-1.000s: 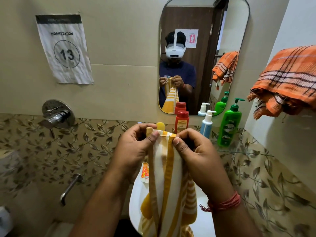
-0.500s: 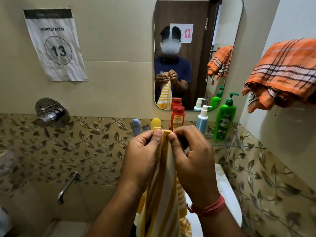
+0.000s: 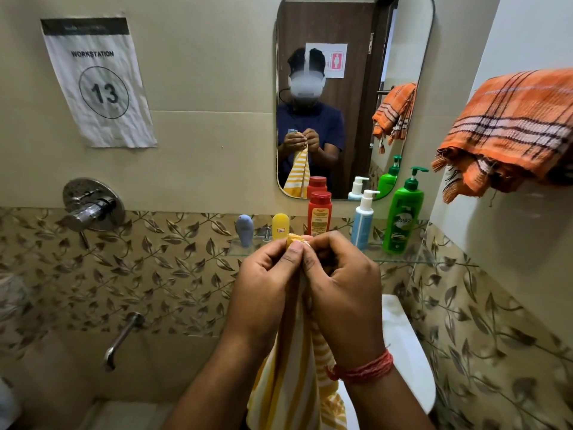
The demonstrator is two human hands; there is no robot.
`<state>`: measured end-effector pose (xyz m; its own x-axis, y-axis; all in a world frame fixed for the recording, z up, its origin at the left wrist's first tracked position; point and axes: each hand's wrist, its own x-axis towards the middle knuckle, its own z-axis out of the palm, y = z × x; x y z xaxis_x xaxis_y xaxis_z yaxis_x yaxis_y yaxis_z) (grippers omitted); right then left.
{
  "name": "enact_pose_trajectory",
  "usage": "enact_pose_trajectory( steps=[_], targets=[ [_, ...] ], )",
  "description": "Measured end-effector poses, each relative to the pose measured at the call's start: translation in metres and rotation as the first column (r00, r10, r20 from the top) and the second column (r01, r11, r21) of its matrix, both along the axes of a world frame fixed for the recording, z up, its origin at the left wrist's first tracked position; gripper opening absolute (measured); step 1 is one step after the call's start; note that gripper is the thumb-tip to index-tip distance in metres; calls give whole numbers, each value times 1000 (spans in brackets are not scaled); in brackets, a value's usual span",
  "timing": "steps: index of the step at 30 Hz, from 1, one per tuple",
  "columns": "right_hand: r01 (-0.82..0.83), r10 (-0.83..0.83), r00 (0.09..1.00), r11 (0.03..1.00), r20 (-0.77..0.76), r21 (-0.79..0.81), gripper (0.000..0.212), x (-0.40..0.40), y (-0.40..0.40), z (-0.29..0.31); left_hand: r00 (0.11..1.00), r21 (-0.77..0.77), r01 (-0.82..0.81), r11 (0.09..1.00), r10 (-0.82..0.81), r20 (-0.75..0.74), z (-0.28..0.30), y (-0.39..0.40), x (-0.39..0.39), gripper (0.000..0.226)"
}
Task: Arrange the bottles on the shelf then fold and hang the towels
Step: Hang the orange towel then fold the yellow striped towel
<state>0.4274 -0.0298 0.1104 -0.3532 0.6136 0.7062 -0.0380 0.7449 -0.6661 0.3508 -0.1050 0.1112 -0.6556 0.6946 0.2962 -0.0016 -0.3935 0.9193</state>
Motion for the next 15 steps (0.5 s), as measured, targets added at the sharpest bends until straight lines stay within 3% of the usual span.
enact_pose_trajectory(
  steps=[4, 8, 10, 12, 15],
  targets=[
    [-89, 88, 996, 994, -19, -57, 8, 2, 8, -2, 995, -22, -77, 997, 76, -64, 1, 0, -5, 24],
    [-484, 543, 833, 809, 105, -334, 27, 13, 28, -9, 968, -54, -159, 986, 145, -207, 4, -5, -10, 22],
    [-500, 576, 793, 801, 198, -329, 38, 18, 35, -11, 953, -54, -215, 975, 198, -228, 5, -7, -15, 22],
    [-488, 535, 775, 845, 336, -221, 41, 22, 41, -12, 940, -43, -283, 958, 268, -212, 7, -8, -19, 22],
    [-523, 535, 683, 834, 498, -178, 50, 28, 52, -13, 906, -16, -398, 917, 390, -162, 8, -9, -31, 23]
  ],
)
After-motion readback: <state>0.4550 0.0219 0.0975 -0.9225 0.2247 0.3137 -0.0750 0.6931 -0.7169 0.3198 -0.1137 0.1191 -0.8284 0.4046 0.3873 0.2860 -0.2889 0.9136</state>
